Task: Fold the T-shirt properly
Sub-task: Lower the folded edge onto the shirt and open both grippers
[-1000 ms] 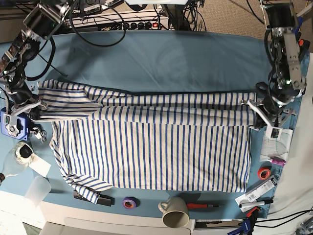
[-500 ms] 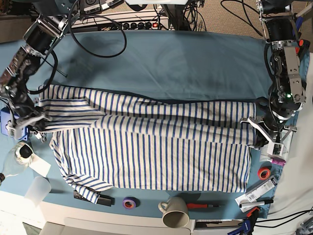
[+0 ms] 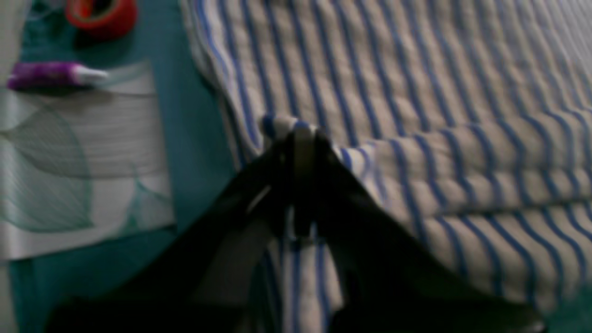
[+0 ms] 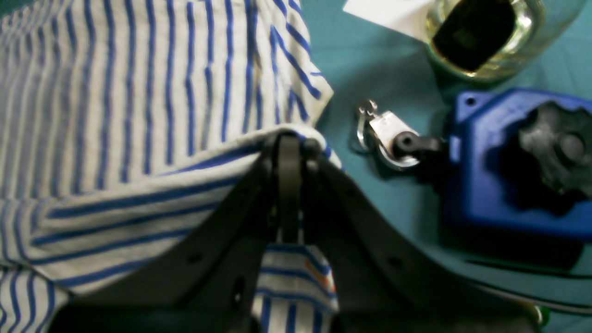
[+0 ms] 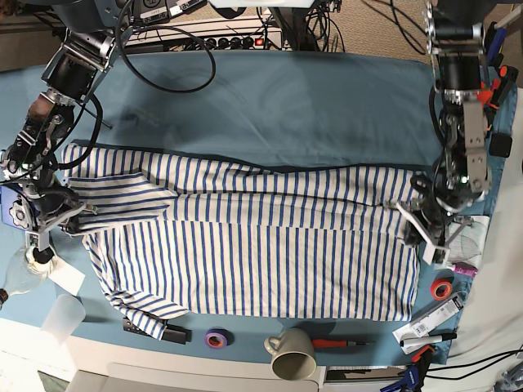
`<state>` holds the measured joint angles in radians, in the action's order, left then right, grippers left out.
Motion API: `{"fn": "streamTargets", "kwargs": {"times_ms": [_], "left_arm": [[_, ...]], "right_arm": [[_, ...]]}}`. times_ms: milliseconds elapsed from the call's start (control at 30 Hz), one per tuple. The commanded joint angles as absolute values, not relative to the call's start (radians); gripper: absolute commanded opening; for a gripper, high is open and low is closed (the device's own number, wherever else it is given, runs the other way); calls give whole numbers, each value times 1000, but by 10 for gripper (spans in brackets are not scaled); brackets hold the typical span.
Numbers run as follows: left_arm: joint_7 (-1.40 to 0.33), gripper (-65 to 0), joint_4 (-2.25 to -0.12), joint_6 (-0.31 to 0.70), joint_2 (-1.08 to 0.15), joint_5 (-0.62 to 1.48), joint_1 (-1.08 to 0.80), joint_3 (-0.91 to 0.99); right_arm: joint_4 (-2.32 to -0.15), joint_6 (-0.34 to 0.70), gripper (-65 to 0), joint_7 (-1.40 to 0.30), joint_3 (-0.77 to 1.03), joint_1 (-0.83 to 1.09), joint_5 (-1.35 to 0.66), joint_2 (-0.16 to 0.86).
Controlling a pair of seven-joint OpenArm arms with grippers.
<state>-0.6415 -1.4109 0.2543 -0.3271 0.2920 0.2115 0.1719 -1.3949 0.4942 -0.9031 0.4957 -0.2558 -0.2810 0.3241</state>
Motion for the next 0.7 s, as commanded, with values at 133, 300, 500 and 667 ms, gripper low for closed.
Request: {"fn": "streamTargets", "kwargs": {"times_ms": [133, 300, 500, 667], "left_arm": [[-620, -650, -1353, 244, -340, 291, 263, 177], [-620, -650, -1345, 244, -341, 291, 264, 177], [-651, -595, -1345, 320, -341, 291, 264, 177], [-657, -444, -1345, 341, -341, 291, 264, 177]], "right_arm": [[-1298, 488, -650, -856, 498, -319, -281, 344], [-1248, 489, -650, -847, 498, -356, -275, 347], [-1249, 572, -625, -860, 498, -366, -268, 363], [-1249, 579, -446, -865, 498, -366, -268, 377]]}}
